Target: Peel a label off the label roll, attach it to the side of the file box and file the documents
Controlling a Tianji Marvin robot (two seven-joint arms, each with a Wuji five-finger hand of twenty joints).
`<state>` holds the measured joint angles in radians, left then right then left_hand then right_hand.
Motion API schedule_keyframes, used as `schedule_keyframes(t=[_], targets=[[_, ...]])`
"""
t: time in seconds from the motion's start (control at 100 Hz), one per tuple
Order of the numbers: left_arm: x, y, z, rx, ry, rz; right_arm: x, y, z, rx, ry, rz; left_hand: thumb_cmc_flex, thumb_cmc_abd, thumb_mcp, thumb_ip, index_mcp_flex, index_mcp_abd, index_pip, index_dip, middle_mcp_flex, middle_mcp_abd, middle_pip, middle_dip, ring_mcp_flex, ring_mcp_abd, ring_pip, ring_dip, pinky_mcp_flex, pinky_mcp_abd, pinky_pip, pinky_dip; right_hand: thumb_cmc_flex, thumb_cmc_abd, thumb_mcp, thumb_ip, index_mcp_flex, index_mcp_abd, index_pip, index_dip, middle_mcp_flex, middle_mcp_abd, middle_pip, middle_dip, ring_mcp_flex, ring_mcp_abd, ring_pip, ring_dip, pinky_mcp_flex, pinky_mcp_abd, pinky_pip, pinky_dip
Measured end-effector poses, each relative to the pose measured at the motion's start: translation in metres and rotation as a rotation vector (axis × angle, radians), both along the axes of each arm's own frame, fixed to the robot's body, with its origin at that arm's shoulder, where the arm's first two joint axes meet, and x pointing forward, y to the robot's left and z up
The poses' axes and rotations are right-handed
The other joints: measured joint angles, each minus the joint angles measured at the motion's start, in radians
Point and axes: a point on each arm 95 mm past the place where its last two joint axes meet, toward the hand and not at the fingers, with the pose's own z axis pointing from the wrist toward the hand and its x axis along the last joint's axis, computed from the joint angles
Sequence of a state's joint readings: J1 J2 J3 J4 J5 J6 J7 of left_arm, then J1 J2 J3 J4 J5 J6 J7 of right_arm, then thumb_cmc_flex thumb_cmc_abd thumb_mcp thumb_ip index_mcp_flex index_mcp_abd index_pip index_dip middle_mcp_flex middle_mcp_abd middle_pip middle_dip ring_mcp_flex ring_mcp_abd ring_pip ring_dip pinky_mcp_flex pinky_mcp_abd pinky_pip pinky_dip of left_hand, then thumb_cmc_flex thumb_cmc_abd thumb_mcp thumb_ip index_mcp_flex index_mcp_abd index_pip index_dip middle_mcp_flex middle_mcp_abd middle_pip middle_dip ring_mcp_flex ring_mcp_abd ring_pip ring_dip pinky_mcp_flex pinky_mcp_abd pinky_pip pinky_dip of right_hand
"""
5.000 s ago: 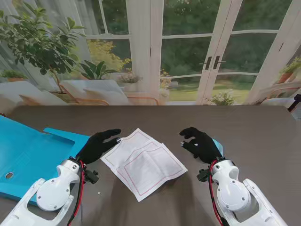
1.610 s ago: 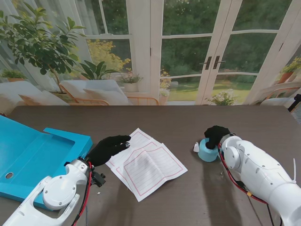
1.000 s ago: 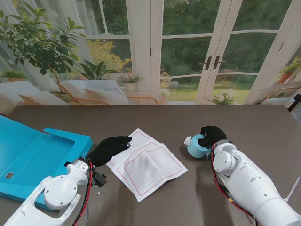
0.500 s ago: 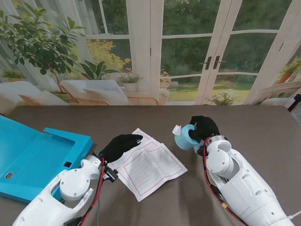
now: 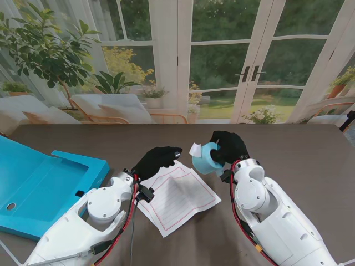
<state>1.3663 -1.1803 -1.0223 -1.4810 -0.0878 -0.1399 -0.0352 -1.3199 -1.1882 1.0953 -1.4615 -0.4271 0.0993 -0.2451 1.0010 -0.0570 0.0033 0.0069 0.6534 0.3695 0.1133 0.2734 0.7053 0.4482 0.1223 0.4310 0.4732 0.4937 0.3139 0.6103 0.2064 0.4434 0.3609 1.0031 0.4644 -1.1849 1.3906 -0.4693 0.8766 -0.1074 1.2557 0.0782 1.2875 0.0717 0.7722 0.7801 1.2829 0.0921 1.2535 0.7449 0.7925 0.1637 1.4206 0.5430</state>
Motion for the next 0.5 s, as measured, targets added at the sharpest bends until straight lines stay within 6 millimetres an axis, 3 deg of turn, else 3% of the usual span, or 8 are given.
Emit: schedule_keyframes(t=[0.13, 0.17, 0.25, 0.33, 0.5], targets=[[0.003, -0.006, 0.002, -0.001, -0.002, -0.016, -0.004, 0.008, 0.002, 0.007, -0.009, 0.022, 0.000, 0.000, 0.000, 0.000, 0.001, 0.001, 0.011, 0.011, 0.001, 0.009, 0.009, 0.032, 0.003, 0.003, 0.097, 0.078, 0.009, 0.008, 0.145, 0.152, 0.000, 0.000, 0.000, 0.000, 0.000, 0.000, 0.000, 0.000, 0.000, 0.000, 0.000, 0.000, 0.000, 0.000, 0.000, 0.000, 0.000, 0.000, 0.000, 0.001], [0.004, -0.007, 0.002, 0.000, -0.004, -0.020, -0.005, 0.010, 0.002, 0.011, -0.009, 0.027, 0.000, 0.000, 0.000, 0.000, 0.002, 0.002, 0.011, 0.017, 0.014, 0.012, 0.014, 0.053, 0.008, 0.011, 0.136, 0.102, -0.014, 0.008, 0.284, 0.159, 0.000, 0.000, 0.000, 0.000, 0.000, 0.000, 0.000, 0.000, 0.000, 0.000, 0.000, 0.000, 0.000, 0.000, 0.000, 0.000, 0.000, 0.000, 0.000, 0.001], [0.005, -0.010, 0.002, -0.005, -0.005, -0.025, -0.007, 0.014, 0.001, 0.018, -0.008, 0.037, 0.000, 0.000, 0.000, 0.000, 0.012, 0.012, 0.016, 0.029, 0.017, 0.020, 0.019, 0.083, 0.030, 0.014, 0.211, 0.145, -0.061, 0.009, 0.556, 0.075, 0.000, 0.000, 0.000, 0.000, 0.000, 0.000, 0.000, 0.000, 0.000, 0.000, 0.000, 0.000, 0.000, 0.000, 0.000, 0.000, 0.000, 0.000, -0.001, 0.002], [0.006, -0.013, 0.003, -0.011, -0.006, -0.030, -0.008, 0.017, 0.000, 0.020, -0.007, 0.048, 0.000, 0.000, 0.000, 0.000, 0.023, 0.014, 0.022, 0.038, 0.025, 0.029, 0.029, 0.112, 0.033, 0.022, 0.272, 0.180, -0.072, 0.012, 0.702, -0.004, 0.000, 0.000, 0.000, 0.000, 0.000, 0.000, 0.000, 0.000, 0.000, 0.000, 0.000, 0.000, 0.000, 0.000, 0.000, 0.000, 0.000, 0.001, -0.001, 0.002], [0.008, -0.017, 0.004, -0.020, -0.009, -0.038, -0.010, 0.022, -0.002, 0.024, -0.008, 0.060, -0.011, 0.000, 0.000, 0.000, 0.061, 0.026, 0.045, 0.060, 0.065, 0.038, 0.050, 0.159, 0.055, 0.026, 0.357, 0.220, -0.070, 0.014, 0.803, -0.039, 0.000, 0.000, 0.000, 0.000, 0.000, 0.000, 0.002, 0.000, 0.000, 0.001, 0.000, 0.000, 0.000, 0.001, 0.000, 0.000, 0.000, 0.001, -0.001, 0.003]])
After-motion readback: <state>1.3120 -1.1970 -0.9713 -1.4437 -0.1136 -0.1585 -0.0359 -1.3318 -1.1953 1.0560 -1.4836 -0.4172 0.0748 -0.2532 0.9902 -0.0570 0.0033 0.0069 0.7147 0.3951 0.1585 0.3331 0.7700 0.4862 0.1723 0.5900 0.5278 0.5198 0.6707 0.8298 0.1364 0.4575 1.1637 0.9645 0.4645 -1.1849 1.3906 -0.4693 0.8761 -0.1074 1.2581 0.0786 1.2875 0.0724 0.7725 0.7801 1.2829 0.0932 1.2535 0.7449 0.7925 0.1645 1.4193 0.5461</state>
